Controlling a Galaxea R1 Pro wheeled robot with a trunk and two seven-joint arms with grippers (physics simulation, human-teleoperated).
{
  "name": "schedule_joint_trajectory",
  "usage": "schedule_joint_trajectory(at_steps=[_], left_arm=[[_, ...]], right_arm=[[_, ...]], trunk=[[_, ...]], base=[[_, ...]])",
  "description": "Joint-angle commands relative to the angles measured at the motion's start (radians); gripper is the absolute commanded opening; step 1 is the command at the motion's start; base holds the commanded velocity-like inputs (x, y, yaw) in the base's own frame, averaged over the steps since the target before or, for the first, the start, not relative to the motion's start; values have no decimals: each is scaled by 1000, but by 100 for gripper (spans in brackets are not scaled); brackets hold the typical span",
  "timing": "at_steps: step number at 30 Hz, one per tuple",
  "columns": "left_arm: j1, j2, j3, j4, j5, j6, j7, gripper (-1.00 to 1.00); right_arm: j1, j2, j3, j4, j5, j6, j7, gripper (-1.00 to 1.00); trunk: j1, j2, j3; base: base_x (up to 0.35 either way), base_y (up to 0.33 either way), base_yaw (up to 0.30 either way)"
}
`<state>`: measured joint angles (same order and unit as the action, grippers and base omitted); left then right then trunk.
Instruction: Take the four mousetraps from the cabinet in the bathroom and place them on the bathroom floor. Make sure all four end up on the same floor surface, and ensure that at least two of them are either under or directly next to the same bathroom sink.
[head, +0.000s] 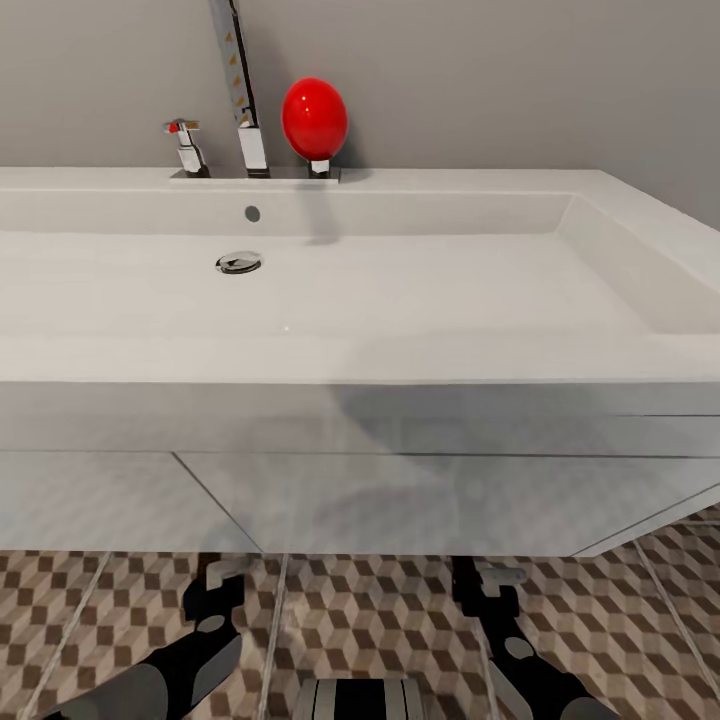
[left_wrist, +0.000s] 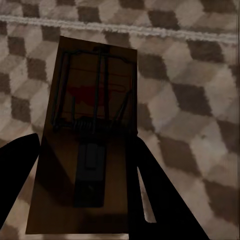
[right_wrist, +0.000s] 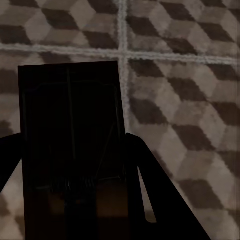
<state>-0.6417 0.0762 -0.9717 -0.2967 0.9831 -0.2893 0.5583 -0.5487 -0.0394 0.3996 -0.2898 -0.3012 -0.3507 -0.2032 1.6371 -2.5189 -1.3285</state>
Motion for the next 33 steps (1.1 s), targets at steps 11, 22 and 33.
schedule_joint_trajectory(at_steps=[11,22,33], left_arm=[[-1,-1,-10,-17,11,-1,12,-100],[-1,-2,-12,-18,9,-3,13,-100],[-1,-3,-12,-18,9,-4,14,-100]], right_arm=[[0,-2,10,0,-10,-4,-2,-100],[0,-2,10,0,-9,-4,-2,-100],[0,-2,10,0,-9,-5,-2,-100]], trunk=[[0,0,-1],[3,-2,-24],[3,-2,-24]], base=[[0,0,0],[0,0,0],[0,0,0]])
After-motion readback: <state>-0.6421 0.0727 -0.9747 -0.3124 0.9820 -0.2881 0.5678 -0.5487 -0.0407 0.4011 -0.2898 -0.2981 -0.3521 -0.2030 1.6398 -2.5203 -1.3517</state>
